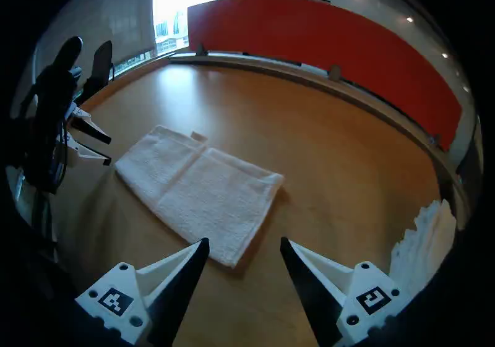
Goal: Fold towel
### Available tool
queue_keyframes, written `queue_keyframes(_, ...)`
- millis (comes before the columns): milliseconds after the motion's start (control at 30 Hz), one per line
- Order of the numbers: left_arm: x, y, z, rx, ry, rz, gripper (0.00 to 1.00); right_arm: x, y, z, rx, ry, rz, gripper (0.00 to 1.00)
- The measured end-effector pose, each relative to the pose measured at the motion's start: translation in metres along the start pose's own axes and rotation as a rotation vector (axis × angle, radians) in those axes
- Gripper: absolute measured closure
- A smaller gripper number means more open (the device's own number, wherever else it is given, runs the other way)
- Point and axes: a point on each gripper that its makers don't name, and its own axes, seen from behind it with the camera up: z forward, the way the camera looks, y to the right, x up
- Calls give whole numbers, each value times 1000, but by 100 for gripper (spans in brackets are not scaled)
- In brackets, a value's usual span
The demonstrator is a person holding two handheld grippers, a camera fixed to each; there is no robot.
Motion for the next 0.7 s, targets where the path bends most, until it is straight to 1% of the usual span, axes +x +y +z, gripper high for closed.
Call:
queue_keyframes(167,-4,0,-3,8,6,-10,4,-3,1,1,5,-4,-6,11)
queue_keyframes(367,-7,-1,-7,20,26,-34,4,-3,2,3,16,-7,-19,11)
queue_keyframes(700,-12,-8,-19,60,81,-80,4,-7,3,8,35,-22,-47,11)
